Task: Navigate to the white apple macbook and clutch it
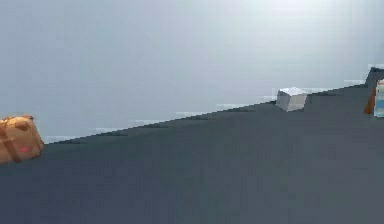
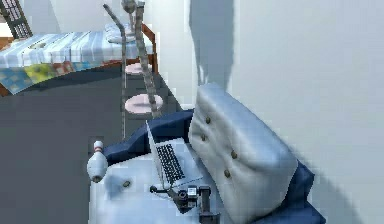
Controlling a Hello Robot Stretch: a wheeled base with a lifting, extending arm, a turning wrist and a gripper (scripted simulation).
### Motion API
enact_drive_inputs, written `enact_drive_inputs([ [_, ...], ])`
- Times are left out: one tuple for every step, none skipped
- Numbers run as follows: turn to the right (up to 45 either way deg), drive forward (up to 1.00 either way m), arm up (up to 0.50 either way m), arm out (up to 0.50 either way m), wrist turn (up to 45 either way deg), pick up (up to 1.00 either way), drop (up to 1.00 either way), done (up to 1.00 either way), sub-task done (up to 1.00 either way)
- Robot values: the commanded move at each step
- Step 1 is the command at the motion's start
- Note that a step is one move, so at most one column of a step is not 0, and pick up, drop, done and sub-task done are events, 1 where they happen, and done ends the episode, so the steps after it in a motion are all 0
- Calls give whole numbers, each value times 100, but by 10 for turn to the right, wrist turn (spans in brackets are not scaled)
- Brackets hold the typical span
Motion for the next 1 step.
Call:
enact_drive_inputs([
  [0,0,0,0,0,0,0,100,0],
])
